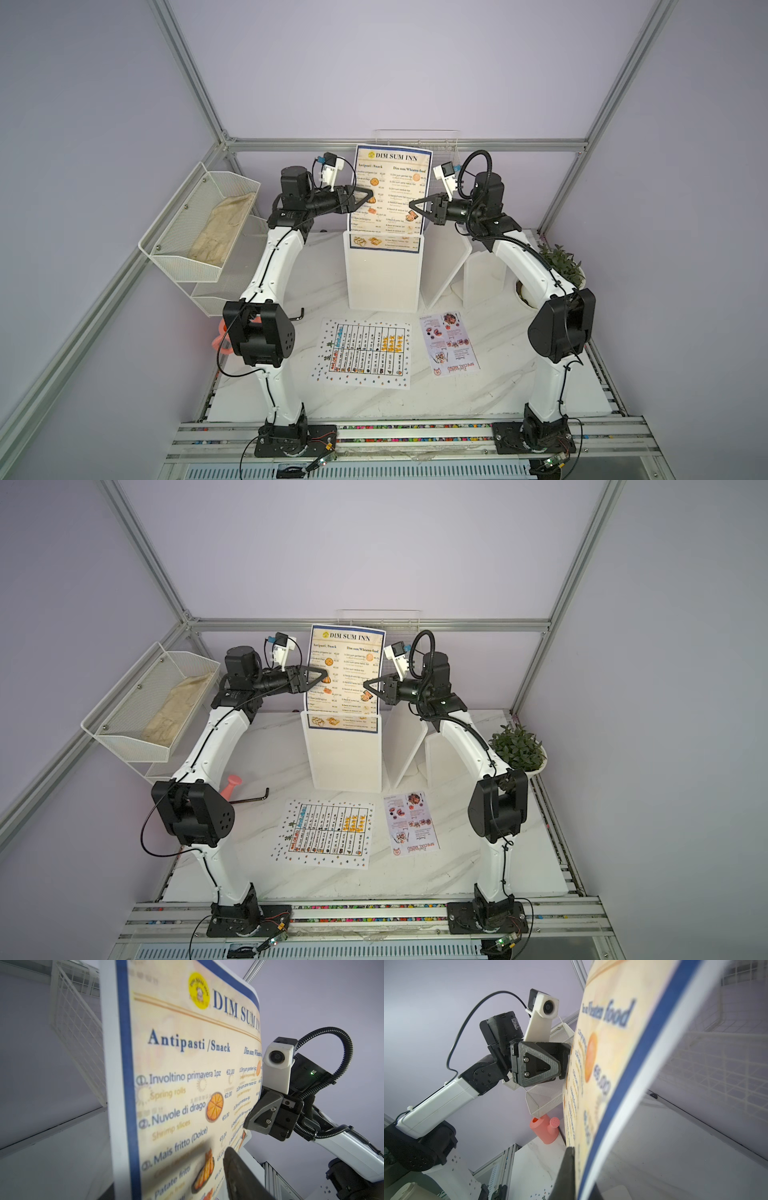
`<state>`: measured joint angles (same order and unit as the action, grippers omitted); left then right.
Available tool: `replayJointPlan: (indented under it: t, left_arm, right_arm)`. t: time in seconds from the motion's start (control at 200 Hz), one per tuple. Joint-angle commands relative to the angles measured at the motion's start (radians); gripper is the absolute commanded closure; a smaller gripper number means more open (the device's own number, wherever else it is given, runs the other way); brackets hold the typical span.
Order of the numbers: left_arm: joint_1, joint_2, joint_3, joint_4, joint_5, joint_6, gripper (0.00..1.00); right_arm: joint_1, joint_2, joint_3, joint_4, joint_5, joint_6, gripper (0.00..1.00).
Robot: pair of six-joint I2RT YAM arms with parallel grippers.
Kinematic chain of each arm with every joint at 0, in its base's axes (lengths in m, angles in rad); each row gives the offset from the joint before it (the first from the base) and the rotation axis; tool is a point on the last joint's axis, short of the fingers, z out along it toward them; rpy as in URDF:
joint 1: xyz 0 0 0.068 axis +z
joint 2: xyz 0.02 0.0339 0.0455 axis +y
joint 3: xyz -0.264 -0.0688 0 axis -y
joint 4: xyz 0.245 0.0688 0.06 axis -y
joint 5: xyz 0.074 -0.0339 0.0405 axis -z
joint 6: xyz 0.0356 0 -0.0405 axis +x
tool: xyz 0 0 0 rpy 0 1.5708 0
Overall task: Insert the menus into the narrow rack
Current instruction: Insert the menu into the narrow rack.
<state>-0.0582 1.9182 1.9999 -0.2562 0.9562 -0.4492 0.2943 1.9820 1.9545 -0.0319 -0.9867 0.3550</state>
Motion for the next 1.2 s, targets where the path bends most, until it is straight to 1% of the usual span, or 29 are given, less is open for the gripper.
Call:
replayJointPlan:
  t: [0.0,0.09,0.225,0.33,0.425,0.575,0.735,0.94,1.045,1.14,1.195]
  left_arm:
    - [0.011,-0.069,-0.013,0.028,-0.004,0.023,0.44]
    - [0.011,-0.077,-0.024,0.032,-0.006,0.023,0.45]
    - [0.014,-0.086,-0.036,0.036,-0.007,0.023,0.51]
    - [0.014,-0.085,-0.042,0.037,-0.005,0.023,0.57]
    - [0.014,-0.085,-0.047,0.037,-0.004,0.023,0.61]
    - [0.014,-0.088,-0.058,0.037,-0.005,0.024,0.63]
    - [0.014,-0.091,-0.067,0.039,-0.005,0.025,0.64]
    - [0.013,-0.097,-0.075,0.039,-0.005,0.026,0.64]
    - [0.013,-0.098,-0.072,0.041,-0.008,0.026,0.63]
    - [0.014,-0.096,-0.060,0.041,-0.008,0.024,0.58]
    - [0.013,-0.092,-0.048,0.041,-0.008,0.022,0.56]
  right_arm:
    - [-0.004,0.023,0.019,-0.031,-0.028,-0.022,0.93]
    - [-0.004,0.026,0.016,-0.034,-0.032,-0.022,0.93]
    - [-0.003,0.024,0.005,-0.027,-0.029,-0.019,0.90]
    - [-0.004,0.024,0.012,-0.003,-0.027,0.000,0.84]
    - [-0.004,0.026,0.034,0.009,-0.026,0.019,0.76]
    - [-0.004,0.026,0.063,0.020,0.001,0.037,0.68]
    - [-0.004,0.042,0.116,0.007,0.027,0.046,0.64]
    - [-0.003,0.080,0.194,-0.031,0.043,0.046,0.65]
    - [-0.004,0.083,0.193,-0.027,0.039,0.053,0.71]
    - [-0.004,0.076,0.177,-0.017,0.031,0.056,0.80]
    - [-0.004,0.070,0.160,-0.011,0.028,0.057,0.84]
